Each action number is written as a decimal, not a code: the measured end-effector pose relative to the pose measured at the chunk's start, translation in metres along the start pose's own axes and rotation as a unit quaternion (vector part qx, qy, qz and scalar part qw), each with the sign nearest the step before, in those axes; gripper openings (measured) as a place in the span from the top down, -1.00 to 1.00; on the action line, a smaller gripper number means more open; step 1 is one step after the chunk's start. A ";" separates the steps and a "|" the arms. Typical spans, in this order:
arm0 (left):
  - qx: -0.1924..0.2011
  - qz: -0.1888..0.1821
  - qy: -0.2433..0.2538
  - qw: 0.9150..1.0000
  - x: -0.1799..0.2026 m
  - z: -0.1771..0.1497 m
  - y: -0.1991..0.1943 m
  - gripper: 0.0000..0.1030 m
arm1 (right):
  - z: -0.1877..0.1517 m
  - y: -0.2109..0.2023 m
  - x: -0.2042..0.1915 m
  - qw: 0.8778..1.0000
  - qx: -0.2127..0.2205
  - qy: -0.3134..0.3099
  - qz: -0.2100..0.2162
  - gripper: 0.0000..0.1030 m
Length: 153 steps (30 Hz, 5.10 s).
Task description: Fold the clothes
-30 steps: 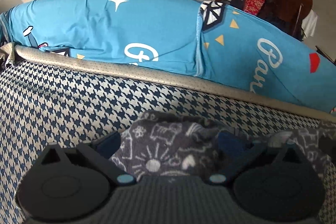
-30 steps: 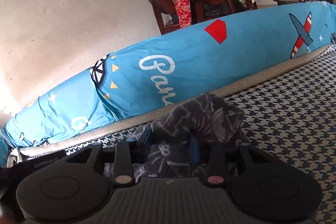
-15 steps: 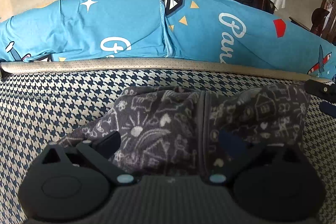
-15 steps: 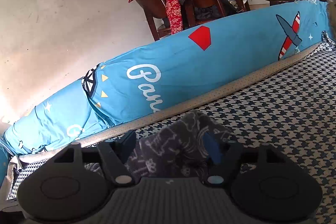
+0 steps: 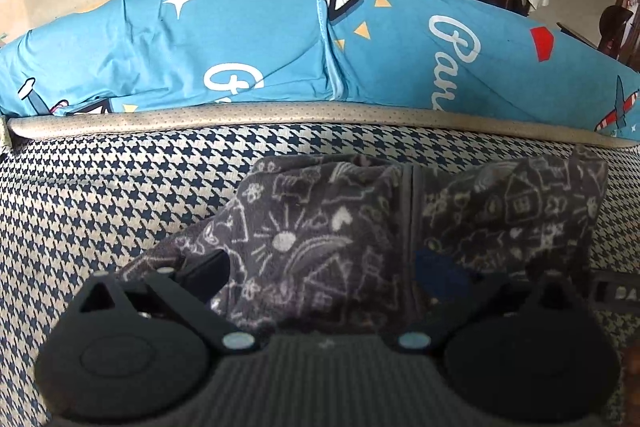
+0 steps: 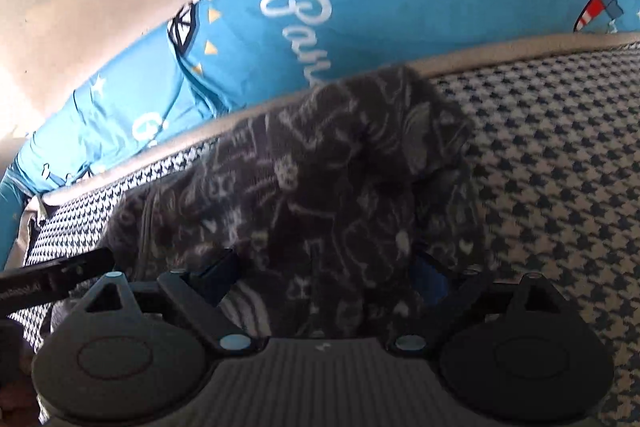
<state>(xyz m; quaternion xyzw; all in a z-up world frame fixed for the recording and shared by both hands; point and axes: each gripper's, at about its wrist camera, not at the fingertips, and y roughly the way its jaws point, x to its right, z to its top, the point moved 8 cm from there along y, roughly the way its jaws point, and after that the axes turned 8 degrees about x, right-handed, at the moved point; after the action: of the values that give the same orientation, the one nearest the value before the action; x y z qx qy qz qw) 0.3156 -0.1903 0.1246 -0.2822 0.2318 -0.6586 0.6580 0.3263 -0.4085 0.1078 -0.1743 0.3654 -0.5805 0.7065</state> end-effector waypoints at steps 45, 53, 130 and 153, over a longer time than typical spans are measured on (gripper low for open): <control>0.007 0.015 0.043 0.999 -0.001 -0.008 0.044 -1.00 | 0.090 -0.007 -0.040 0.975 0.220 0.021 -0.029 0.00; 0.001 0.016 -0.012 1.000 -0.023 0.008 0.073 -1.00 | 0.067 -0.017 -0.030 0.985 0.173 0.014 -0.013 -0.04; 0.075 0.063 -0.028 0.995 -0.090 0.008 -0.041 -1.00 | 0.018 -0.016 -0.011 0.987 0.141 -0.051 -0.058 -0.25; 0.026 0.045 -0.029 0.998 -0.088 -0.032 -0.048 -1.00 | -0.078 -0.029 -0.088 0.991 0.065 -0.105 0.052 -0.29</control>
<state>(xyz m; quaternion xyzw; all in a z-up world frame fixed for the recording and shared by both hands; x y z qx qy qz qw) 0.2563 -0.1031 0.1280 -0.2732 0.2076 -0.6255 0.7007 0.2454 -0.3192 0.1025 -0.1686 0.2587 -0.5438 0.7804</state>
